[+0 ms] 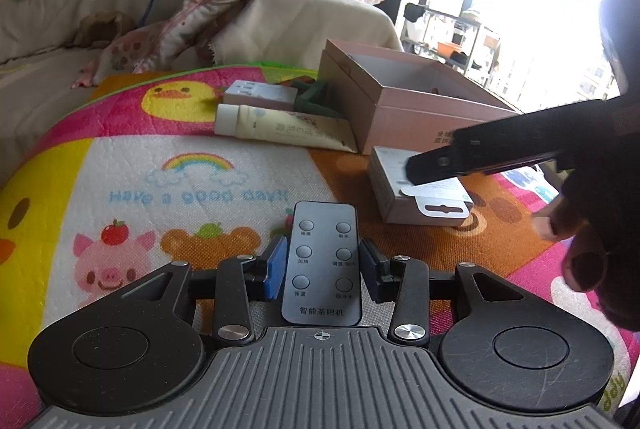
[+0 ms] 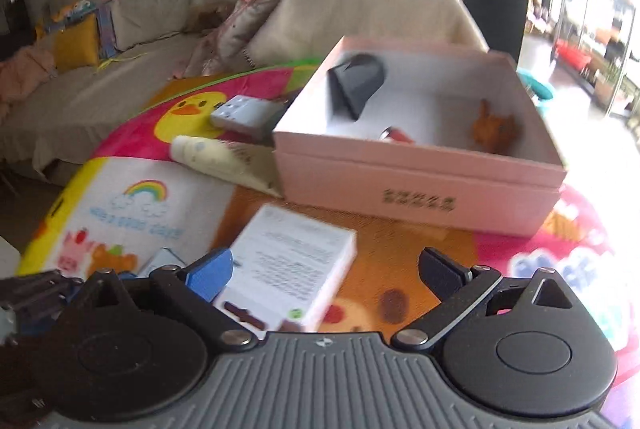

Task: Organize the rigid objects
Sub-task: 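Grasp the white charger box with the right tool while the left tool holds the remote, then carry the remote and charger box into the pink box, opening both tools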

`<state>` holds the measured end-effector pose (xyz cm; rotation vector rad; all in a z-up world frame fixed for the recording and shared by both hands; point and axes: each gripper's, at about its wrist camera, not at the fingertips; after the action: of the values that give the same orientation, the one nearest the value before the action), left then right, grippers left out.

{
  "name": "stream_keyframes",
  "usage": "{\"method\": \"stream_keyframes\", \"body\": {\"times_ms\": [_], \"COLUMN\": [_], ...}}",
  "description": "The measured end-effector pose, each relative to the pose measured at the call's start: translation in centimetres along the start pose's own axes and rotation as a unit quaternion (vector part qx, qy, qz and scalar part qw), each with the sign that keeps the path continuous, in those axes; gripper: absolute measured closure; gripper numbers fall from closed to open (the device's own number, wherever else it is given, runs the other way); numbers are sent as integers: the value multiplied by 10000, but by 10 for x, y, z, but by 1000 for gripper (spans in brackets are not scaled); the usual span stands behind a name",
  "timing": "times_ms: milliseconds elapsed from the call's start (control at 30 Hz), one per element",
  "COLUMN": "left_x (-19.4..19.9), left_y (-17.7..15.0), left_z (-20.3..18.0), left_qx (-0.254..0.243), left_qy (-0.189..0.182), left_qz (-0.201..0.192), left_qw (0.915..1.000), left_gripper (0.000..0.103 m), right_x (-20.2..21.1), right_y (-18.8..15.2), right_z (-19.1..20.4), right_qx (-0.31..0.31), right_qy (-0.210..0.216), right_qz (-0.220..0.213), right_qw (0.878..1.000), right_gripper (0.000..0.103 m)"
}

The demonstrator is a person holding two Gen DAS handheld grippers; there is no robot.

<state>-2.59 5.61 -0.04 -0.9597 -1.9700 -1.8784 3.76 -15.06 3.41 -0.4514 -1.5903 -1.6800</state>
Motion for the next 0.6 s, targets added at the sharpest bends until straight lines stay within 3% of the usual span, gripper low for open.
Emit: {"method": "stream_keyframes", "body": {"times_ms": [200,267,333,433,600], "left_x": [0,1,2,3,6], "left_y": [-1,-2,-5,-6,-7], "left_z": [-5,-11,-17,-19,-25], "left_qx": [-145,-315,-520,-540,-613], "left_qy": [109,199,314,433,737], "left_qz": [6,13,-1,-34,-61], "left_qw": [9998,9993,9982,9976,9954], "left_gripper": [59,59,59,59,59], "right_x": [-40,-46,-41,-23,14], "right_y": [7,6,3,-4,-31], "right_z": [27,30,31,19,-7], "right_qx": [-190,-55,160,196,496], "right_qy": [-218,-339,-398,-159,-108], "right_qz": [284,356,261,199,196], "right_qw": [9992,9988,9987,9995,9985], "right_gripper": [4,16,25,33,34]}}
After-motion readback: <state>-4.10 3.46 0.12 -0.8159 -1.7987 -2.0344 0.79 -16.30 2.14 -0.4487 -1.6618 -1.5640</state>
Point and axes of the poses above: each gripper's, at about its wrist camera, not at the fingertips, and x roughly against the way its jaws point, z to its left, y to its top, and after that the axes turned 2 degrees about y, right-handed
